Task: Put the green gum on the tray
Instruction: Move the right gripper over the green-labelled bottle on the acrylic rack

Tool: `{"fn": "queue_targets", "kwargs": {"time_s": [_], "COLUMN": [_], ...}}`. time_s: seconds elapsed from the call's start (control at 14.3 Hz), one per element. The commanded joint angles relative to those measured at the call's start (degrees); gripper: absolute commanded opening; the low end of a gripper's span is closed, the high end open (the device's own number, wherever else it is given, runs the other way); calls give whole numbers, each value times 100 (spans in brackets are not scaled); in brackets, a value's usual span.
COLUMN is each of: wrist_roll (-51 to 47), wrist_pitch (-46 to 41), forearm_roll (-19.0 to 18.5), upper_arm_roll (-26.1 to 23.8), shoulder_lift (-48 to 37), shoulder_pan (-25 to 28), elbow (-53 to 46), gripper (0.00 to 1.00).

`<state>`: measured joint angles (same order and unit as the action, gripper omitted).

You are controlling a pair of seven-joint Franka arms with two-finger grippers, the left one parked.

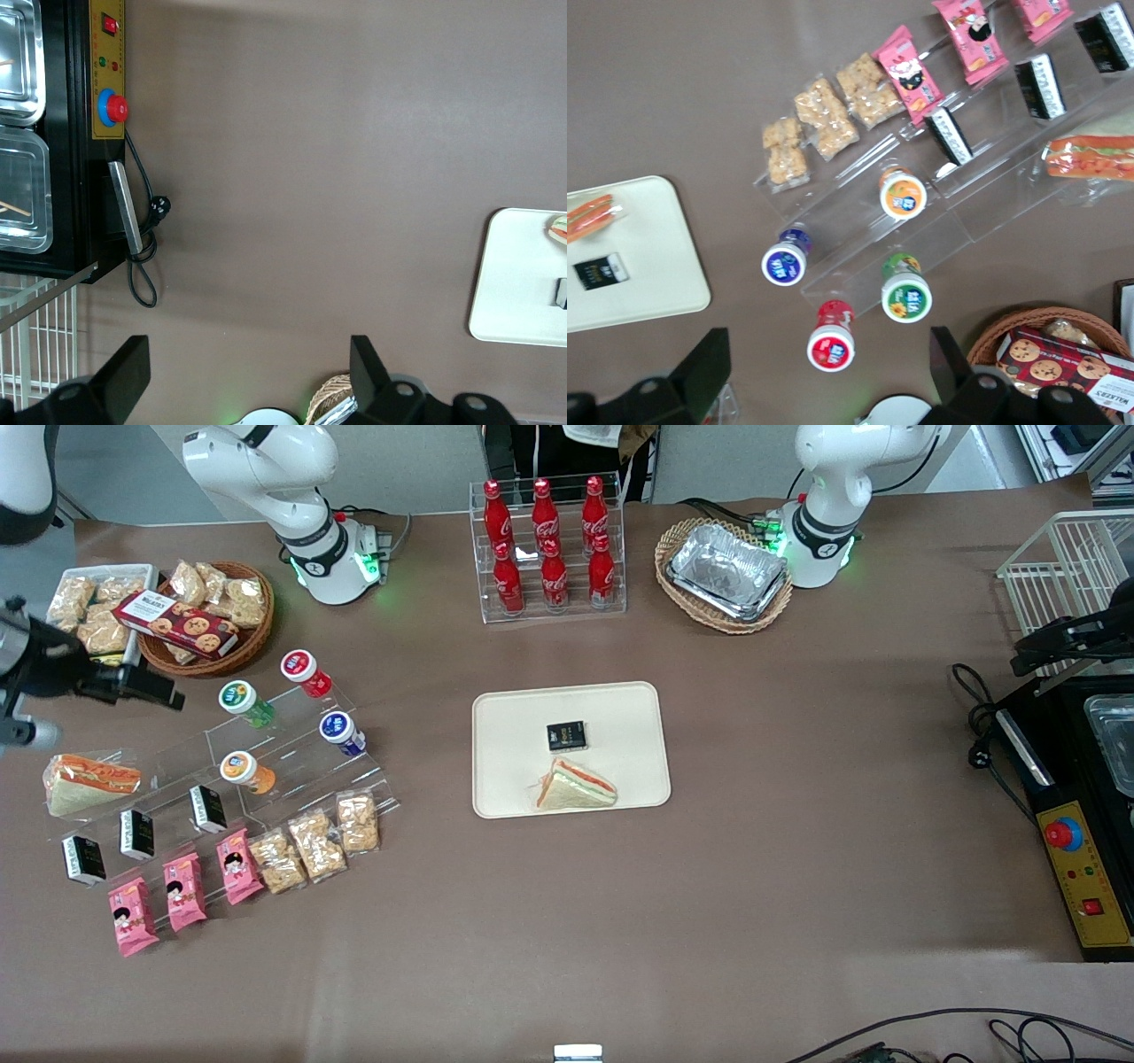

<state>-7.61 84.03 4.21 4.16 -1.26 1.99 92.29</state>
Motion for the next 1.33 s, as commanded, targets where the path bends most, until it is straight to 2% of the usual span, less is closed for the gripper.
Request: {"fn": "queue_targets", "kwargs": {"time_s": [0.0, 0.21, 0.56, 0.84, 1.26], "wrist_roll": [215, 453, 1216, 1718, 1727], "wrist_pitch": [1218, 2177, 3347, 3551, 3893], "forearm_roll": [-429, -517, -526, -526, -526], "upper_arm_roll": [-73, -64, 58, 85, 85], "shoulder_lift": [-1270, -1421, -1307, -1158, -1140], "shoulder_pan": [21, 3, -76, -286, -296], "elbow": [2069, 3117, 4050, 4209, 4736], "gripper": [100, 100, 100, 100, 100]}}
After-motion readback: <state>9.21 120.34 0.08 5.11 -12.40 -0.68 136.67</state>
